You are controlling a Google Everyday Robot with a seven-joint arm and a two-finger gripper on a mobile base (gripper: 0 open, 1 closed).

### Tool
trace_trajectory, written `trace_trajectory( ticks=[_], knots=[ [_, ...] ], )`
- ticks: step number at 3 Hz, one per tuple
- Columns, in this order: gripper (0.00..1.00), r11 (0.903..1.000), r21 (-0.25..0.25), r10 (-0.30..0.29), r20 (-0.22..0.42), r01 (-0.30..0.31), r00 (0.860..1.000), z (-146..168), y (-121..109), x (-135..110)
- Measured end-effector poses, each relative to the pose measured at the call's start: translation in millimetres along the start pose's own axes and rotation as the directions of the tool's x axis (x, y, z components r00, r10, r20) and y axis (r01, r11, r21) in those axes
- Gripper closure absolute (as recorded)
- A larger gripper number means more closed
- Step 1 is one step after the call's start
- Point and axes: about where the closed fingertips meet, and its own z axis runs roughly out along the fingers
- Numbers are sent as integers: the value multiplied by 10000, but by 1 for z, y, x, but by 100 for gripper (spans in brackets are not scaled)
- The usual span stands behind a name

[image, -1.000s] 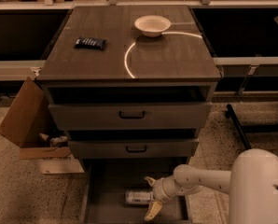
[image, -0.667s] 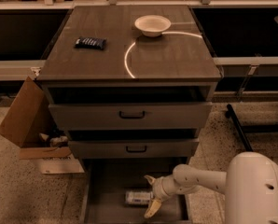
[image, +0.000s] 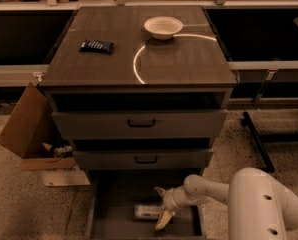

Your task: Pick blue plastic bottle from bottom drawer and place on counter

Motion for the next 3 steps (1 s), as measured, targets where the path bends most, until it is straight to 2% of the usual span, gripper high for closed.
trace_trajectory(
  ticks=[2, 3],
  knots=[
    [0, 9995, -119, -285, -294, 282, 9992, 31, -8, 23],
    [18, 9995, -183, -274, -487, 266, 9984, 41, -7, 33]
  ],
)
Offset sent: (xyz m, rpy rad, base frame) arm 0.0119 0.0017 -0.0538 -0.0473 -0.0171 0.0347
